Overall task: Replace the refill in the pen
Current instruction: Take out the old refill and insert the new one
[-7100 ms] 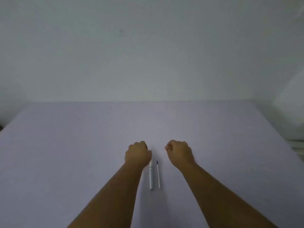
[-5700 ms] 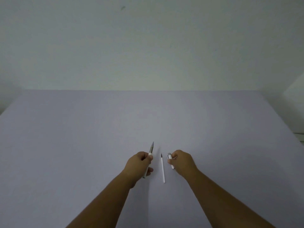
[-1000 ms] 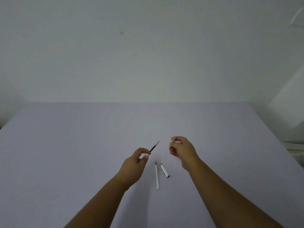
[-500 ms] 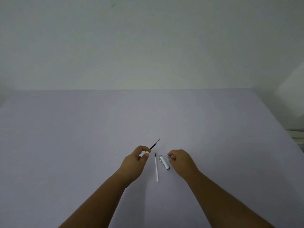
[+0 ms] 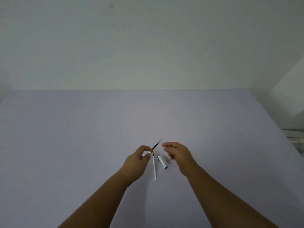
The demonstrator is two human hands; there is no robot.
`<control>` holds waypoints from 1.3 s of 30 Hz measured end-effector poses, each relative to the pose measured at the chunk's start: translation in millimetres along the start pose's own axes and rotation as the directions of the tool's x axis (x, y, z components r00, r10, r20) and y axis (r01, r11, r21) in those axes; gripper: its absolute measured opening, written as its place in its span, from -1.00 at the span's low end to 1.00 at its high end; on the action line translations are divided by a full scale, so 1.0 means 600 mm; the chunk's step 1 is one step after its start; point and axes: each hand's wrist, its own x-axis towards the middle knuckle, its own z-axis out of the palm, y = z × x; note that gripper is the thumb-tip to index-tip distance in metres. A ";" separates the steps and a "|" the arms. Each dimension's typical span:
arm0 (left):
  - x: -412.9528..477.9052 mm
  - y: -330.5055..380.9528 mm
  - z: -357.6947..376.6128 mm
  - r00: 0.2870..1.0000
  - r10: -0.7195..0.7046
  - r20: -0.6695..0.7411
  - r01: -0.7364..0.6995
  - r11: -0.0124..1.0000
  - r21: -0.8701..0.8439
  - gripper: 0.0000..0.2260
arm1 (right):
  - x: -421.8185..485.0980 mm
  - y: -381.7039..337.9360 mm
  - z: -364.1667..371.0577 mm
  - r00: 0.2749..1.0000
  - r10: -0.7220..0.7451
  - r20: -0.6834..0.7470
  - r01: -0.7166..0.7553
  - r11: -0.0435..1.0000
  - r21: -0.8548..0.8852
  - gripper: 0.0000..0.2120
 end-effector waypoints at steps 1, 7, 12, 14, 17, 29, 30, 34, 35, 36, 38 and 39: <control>0.001 0.002 0.003 1.000 -0.001 0.000 0.001 1.000 0.000 -0.79 | -0.002 -0.011 0.003 0.997 0.033 0.073 -0.039 0.996 0.084 -0.84; 0.006 0.014 0.007 1.000 -0.003 -0.013 0.002 0.999 -0.044 -0.77 | 0.002 -0.039 0.019 0.987 0.030 0.157 -0.066 0.971 0.232 -0.88; 0.006 0.003 -0.002 0.999 -0.040 -0.026 0.038 0.998 -0.057 -0.89 | 0.033 -0.044 -0.004 0.990 0.089 -0.110 -0.037 0.913 0.406 -0.87; 0.005 -0.005 -0.005 0.996 -0.082 -0.034 0.078 0.993 -0.092 -0.91 | 0.040 -0.025 -0.014 0.984 0.043 -0.173 -0.035 0.998 0.053 -0.89; 0.005 -0.012 -0.007 0.991 -0.132 -0.025 0.127 0.982 -0.142 -0.87 | 0.041 0.011 -0.016 0.994 -0.051 -0.099 -0.010 0.846 -0.533 -0.87; 0.008 -0.023 -0.017 0.990 -0.138 0.007 0.137 0.980 -0.143 -0.84 | 0.040 0.038 -0.002 0.994 -0.085 -0.063 0.016 0.712 -0.702 -0.87; 0.007 -0.023 -0.017 0.991 -0.135 0.010 0.135 0.980 -0.148 -0.84 | 0.039 0.039 -0.002 0.994 -0.089 -0.063 0.019 0.712 -0.702 -0.87; 0.006 -0.024 -0.019 0.992 -0.123 0.013 0.123 0.982 -0.143 -0.85 | 0.036 0.042 -0.003 0.991 -0.110 -0.076 0.026 0.717 -0.697 -0.87; 0.006 -0.024 -0.019 0.993 -0.120 0.013 0.121 0.983 -0.141 -0.85 | 0.035 0.043 -0.003 0.991 -0.113 -0.078 0.026 0.714 -0.699 -0.87; 0.006 -0.024 -0.020 0.993 -0.117 0.013 0.118 0.983 -0.138 -0.85 | 0.035 0.043 -0.003 0.990 -0.114 -0.078 0.026 0.712 -0.702 -0.87; 0.006 -0.023 -0.021 0.994 -0.111 0.013 0.112 0.985 -0.134 -0.85 | 0.032 0.044 -0.004 0.990 -0.114 -0.079 0.025 0.709 -0.705 -0.86; 0.005 -0.023 -0.022 0.994 -0.108 0.012 0.109 0.985 -0.131 -0.85 | 0.031 0.043 -0.004 0.990 -0.117 -0.081 0.026 0.710 -0.704 -0.86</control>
